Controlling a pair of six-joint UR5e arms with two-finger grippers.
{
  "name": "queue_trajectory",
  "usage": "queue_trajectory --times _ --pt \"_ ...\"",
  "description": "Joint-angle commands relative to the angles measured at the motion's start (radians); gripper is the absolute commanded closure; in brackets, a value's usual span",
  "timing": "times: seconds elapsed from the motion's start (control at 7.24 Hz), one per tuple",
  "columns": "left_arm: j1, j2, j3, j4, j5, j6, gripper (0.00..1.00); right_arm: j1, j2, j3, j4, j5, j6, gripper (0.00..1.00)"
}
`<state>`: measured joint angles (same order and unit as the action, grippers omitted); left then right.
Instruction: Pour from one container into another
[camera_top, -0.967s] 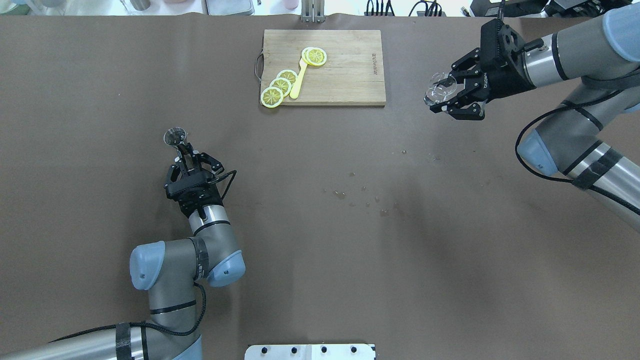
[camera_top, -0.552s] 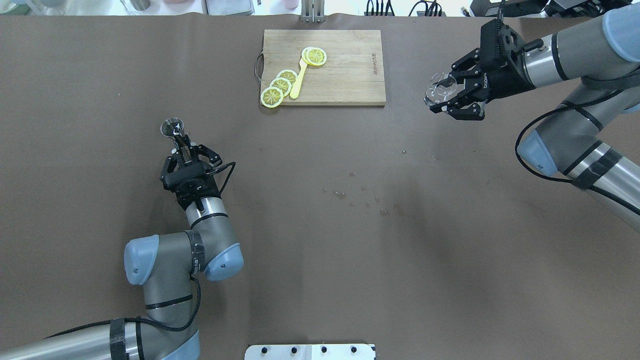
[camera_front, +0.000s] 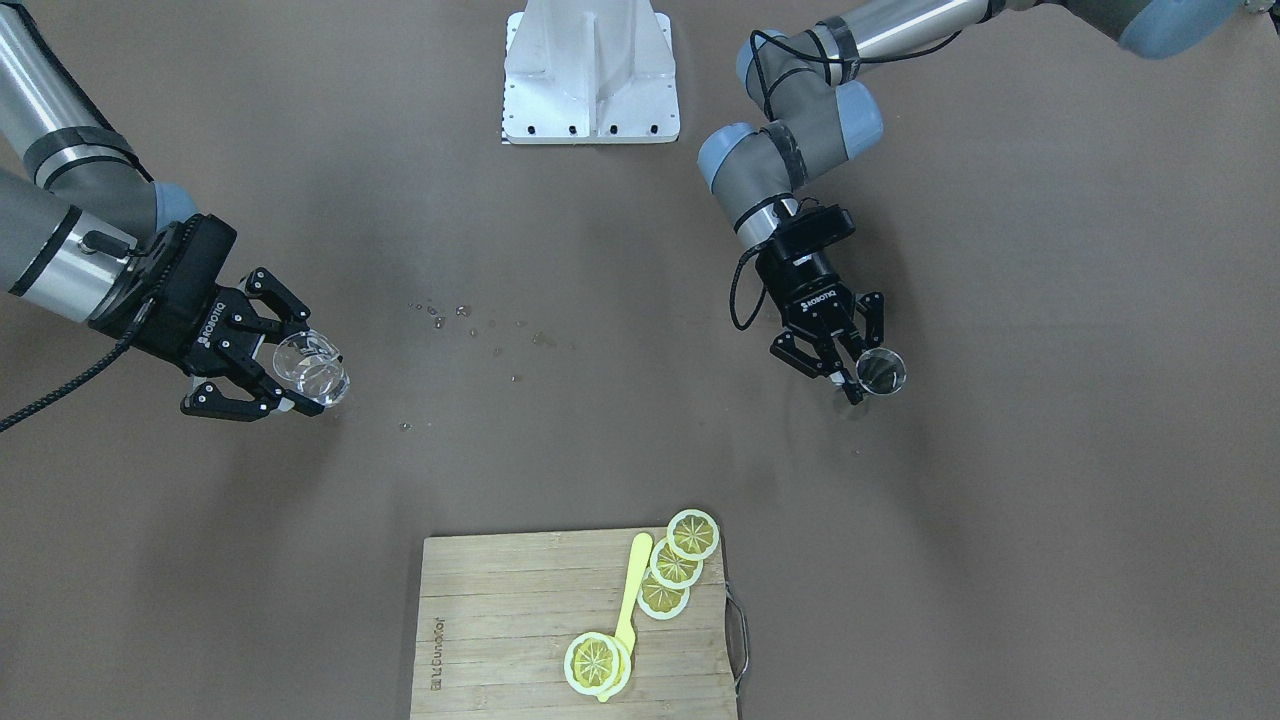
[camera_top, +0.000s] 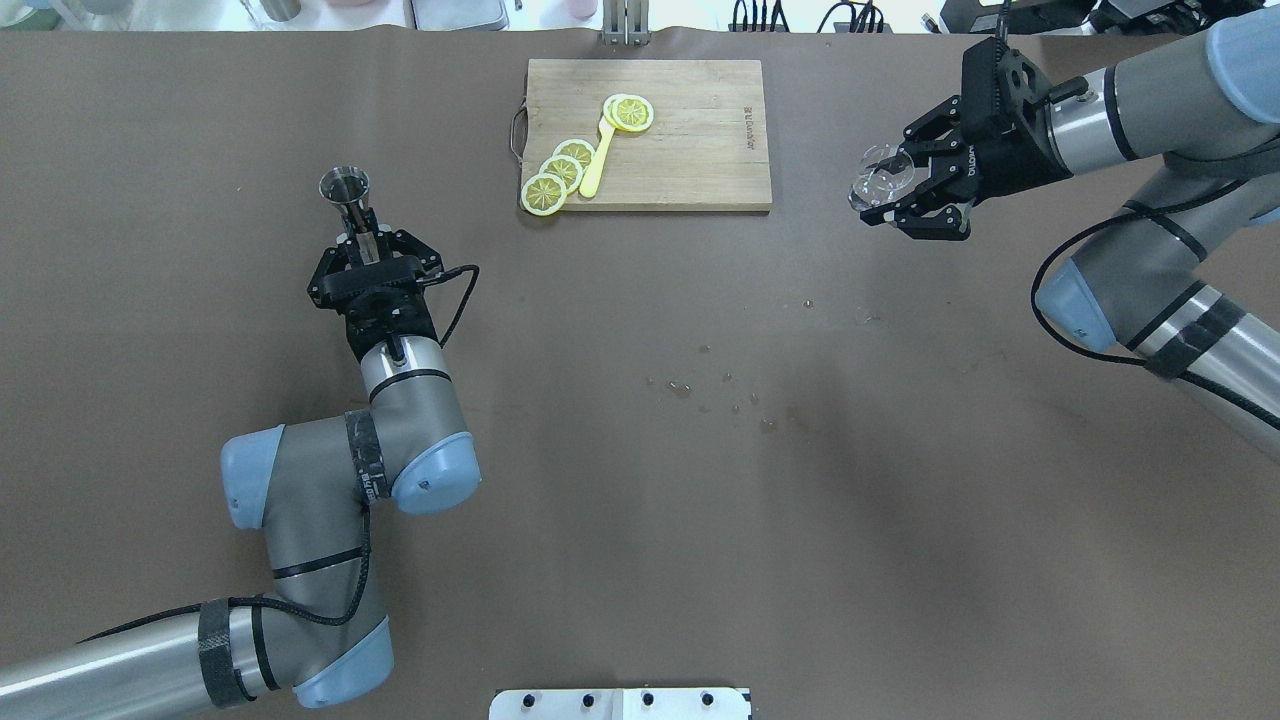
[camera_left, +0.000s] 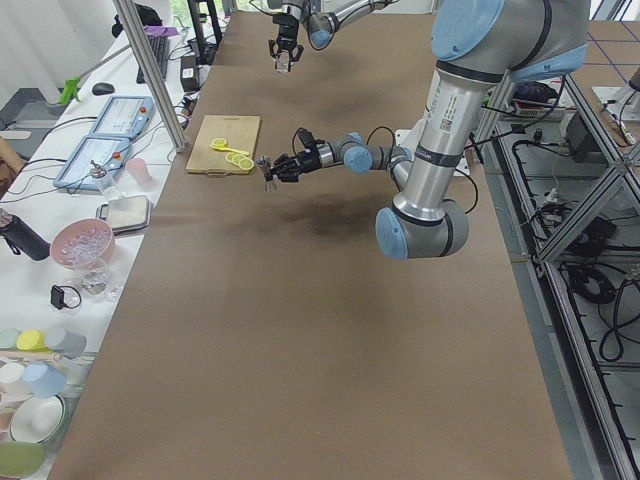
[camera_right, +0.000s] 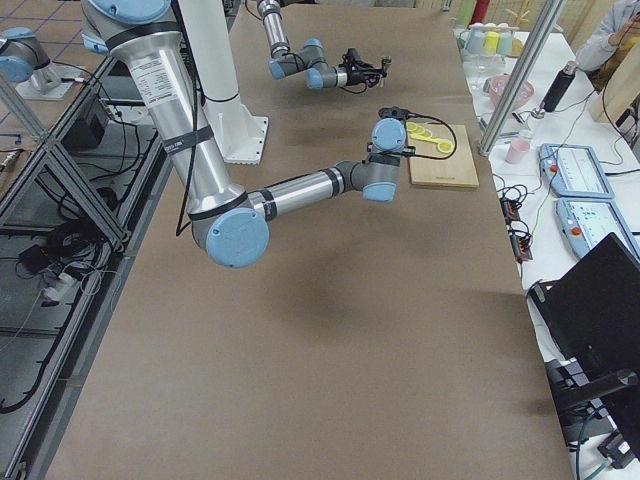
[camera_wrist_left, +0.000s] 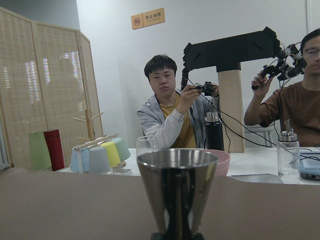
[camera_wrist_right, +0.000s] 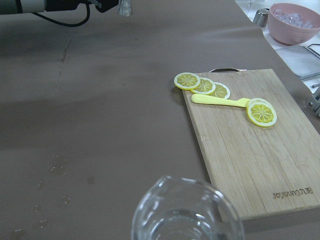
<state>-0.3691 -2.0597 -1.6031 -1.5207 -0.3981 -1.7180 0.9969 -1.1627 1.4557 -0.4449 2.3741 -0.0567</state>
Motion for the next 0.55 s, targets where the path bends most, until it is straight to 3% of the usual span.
queue_trajectory --times 0.0,0.28,0.41 --pt "0.019 -0.013 -0.012 -0.312 -0.016 0.334 1.00 0.000 0.000 0.000 0.000 -0.001 0.000 1.00" --pt "0.030 -0.074 0.009 -0.531 -0.273 0.650 1.00 0.000 -0.002 0.000 0.000 -0.003 0.000 1.00" --pt "0.030 -0.074 0.043 -0.630 -0.280 0.699 1.00 -0.001 -0.011 0.000 0.000 -0.004 -0.002 1.00"
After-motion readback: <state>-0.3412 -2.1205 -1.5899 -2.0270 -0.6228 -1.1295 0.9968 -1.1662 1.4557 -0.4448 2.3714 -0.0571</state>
